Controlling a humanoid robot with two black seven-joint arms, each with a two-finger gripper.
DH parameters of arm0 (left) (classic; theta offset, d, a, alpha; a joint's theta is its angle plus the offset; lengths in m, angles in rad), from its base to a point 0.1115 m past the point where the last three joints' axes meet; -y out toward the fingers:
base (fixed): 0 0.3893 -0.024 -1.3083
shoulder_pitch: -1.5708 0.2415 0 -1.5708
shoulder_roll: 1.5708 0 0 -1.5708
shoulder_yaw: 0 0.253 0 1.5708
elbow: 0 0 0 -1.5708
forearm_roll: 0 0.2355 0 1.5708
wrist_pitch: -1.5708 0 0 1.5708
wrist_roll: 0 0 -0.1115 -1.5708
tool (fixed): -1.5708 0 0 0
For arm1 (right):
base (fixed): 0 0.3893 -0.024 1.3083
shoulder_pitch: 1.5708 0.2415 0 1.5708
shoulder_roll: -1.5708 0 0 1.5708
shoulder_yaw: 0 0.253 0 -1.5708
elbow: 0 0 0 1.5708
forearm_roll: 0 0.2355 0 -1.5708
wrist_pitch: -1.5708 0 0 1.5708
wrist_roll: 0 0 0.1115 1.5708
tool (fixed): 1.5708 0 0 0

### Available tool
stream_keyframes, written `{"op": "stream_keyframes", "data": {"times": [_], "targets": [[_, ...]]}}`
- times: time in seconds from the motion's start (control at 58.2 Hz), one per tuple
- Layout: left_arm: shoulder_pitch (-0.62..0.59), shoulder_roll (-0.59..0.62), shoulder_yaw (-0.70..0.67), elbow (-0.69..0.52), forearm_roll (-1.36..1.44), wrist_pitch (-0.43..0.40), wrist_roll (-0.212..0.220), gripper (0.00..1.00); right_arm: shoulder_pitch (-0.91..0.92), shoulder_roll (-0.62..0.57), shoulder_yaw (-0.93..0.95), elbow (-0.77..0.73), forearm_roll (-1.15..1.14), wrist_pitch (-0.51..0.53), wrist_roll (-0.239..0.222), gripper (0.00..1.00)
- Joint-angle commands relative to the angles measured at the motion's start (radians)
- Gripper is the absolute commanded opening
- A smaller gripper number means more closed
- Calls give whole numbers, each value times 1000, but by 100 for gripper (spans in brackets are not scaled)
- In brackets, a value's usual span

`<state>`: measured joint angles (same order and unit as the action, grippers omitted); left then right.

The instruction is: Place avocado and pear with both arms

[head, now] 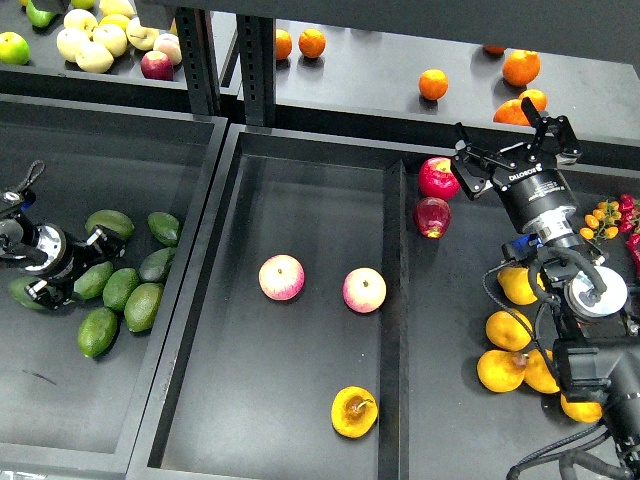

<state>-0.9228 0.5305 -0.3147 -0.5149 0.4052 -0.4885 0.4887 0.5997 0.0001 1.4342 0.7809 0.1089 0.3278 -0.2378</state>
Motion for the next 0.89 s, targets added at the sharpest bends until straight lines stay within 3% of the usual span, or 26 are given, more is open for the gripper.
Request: {"op": "stream_keyframes", "data": {"times": [0.0,0.069,0.258,0.429,0.549,0.721,0.876], "targets": [[1,20,-158,-46,0,0,0,96,-5,0,-5,3,0,2,0,99],[9,22,-240,-80,0,0,-9,96,-5,0,-8,3,0,2,0,99],[79,-30,-497,-253,-63,0,-90,96,-2,0,-9,-3,0,-7,0,99],[168,-142,-708,-375,-88,0,-98,96,-2,0,-5,-2,0,-7,0,99],[237,-303,-912,-441,-89,0,-105,97,-3,0,-3,1,0,2,0,99],[321,-507,-1112,-551,-89,157,-110,99,-3,0,-1,1,0,2,0,99],[403,-531,-1202,-665,-89,268,-136,99,-3,0,0,1,0,4,5,99]]}}
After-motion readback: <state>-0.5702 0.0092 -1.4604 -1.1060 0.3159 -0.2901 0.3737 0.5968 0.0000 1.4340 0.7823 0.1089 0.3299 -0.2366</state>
